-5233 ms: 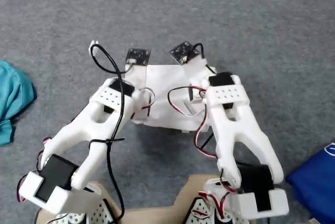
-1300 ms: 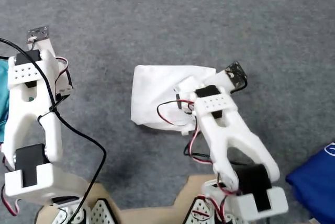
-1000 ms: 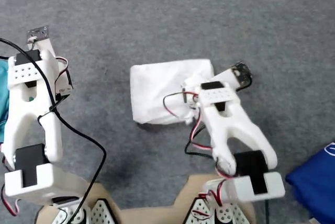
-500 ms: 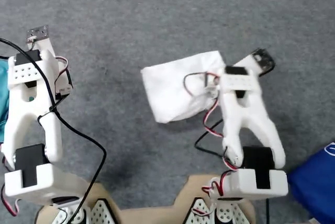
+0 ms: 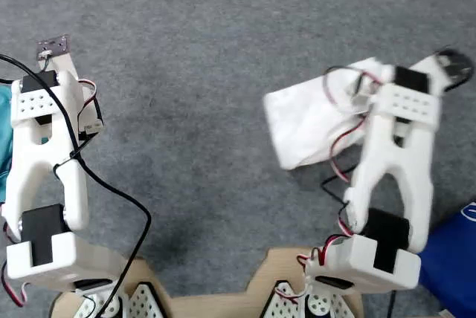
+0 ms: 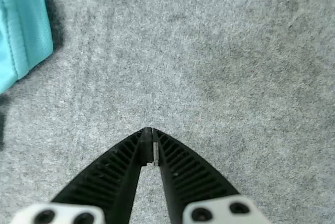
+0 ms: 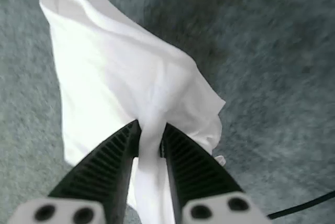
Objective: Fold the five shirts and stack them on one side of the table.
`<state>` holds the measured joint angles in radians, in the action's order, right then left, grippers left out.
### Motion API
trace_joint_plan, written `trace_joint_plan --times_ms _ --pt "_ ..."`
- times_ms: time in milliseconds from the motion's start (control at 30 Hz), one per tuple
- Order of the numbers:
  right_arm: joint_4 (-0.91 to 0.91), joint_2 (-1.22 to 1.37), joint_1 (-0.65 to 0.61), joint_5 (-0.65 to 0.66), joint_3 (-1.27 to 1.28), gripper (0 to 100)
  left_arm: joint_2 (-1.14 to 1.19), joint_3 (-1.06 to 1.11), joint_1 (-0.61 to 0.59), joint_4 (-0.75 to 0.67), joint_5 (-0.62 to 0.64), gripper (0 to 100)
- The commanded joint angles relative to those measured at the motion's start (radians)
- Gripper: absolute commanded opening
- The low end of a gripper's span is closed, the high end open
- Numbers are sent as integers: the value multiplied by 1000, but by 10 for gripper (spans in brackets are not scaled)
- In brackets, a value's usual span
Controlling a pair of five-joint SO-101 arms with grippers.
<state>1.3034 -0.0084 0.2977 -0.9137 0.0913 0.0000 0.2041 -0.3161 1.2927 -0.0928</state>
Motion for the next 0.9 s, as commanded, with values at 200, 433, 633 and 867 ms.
trace_joint_plan --times_ms 200,433,633,867 --pt "284 -64 302 163 -375 6 -16 -26 -68 -11 -8 20" --pt "437 -67 510 218 -533 6 -16 -26 -92 -11 -46 20" --pt "476 -67 699 307 -545 6 -18 -28 -84 -12 -41 20" --pt "479 -81 920 417 -521 6 -18 -29 -84 -12 -44 20"
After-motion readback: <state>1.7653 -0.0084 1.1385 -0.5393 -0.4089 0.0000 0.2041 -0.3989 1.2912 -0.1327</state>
